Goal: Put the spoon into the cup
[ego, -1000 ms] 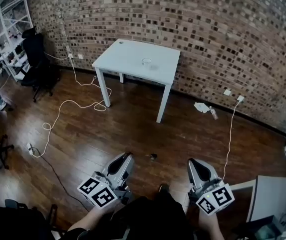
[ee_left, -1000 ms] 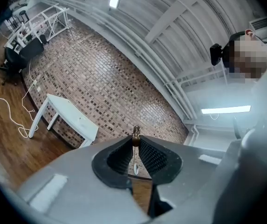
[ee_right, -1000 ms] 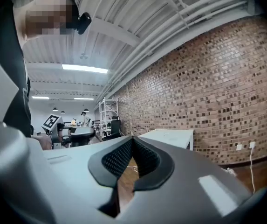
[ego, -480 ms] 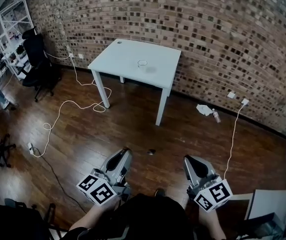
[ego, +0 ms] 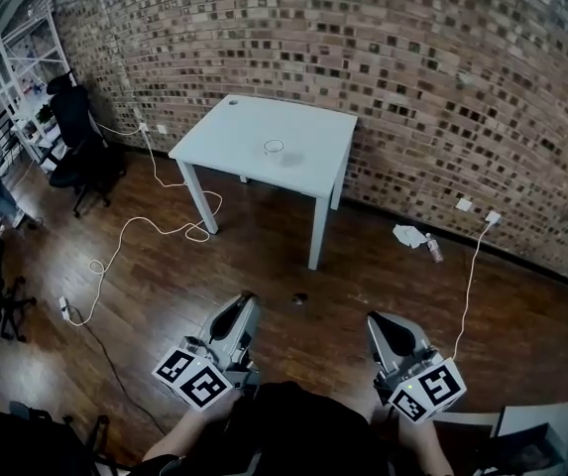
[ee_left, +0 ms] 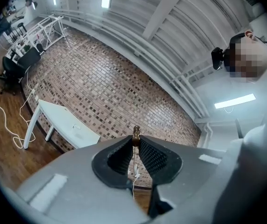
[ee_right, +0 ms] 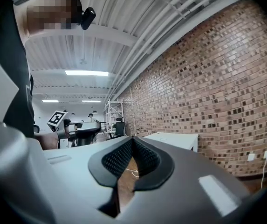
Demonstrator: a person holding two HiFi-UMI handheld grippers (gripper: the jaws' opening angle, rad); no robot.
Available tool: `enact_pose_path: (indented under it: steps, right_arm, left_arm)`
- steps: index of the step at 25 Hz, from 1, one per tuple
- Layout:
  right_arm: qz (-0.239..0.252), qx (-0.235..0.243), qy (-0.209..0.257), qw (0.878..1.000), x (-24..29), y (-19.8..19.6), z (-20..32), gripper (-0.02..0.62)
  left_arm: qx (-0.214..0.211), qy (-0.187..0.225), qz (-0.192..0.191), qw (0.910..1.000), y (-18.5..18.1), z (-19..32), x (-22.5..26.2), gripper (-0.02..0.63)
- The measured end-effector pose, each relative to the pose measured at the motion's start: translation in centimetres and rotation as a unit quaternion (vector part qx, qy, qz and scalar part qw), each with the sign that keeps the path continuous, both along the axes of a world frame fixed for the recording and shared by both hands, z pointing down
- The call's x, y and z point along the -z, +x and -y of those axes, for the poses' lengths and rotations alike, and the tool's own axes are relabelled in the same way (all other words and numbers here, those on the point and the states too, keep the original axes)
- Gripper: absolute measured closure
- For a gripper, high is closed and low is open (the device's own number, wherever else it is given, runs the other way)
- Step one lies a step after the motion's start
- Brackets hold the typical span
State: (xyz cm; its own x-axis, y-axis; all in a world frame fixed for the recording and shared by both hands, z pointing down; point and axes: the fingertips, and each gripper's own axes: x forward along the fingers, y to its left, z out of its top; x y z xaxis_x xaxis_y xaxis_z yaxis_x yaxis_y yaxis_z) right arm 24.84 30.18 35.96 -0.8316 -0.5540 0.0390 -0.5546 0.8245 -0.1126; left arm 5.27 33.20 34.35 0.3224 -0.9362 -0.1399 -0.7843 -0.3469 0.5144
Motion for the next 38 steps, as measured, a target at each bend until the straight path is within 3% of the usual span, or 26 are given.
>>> enact_pose_path:
  steps: [9,16,27,38]
  right_arm:
    - [0.003,-0.023,-0.007,1.000,-0.4,-3.1,6.1,0.589]
    - [0.002,-0.042,-0.009,0.999,0.4,-8.6,10.2,0.589]
    - [-0.007,-0.070,-0.013,0.997,-0.1,-15.5,14.6,0.589]
    - [-0.012,-0.041,-0.020,0.999,-1.0,-17.4,21.2,0.589]
  left_arm:
    - [-0.014,-0.017,-0.015,0.9996,-3.8,6.1,-1.1,0.571]
    - [-0.045,-0.004,-0.010,0.9989,-8.9,11.0,0.0,0.571]
    - [-0.078,-0.023,-0.020,0.9965,-16.1,16.1,-1.8,0.571]
    - [-0.049,-0.030,-0.029,0.9980,-17.9,22.4,-2.5,0.571]
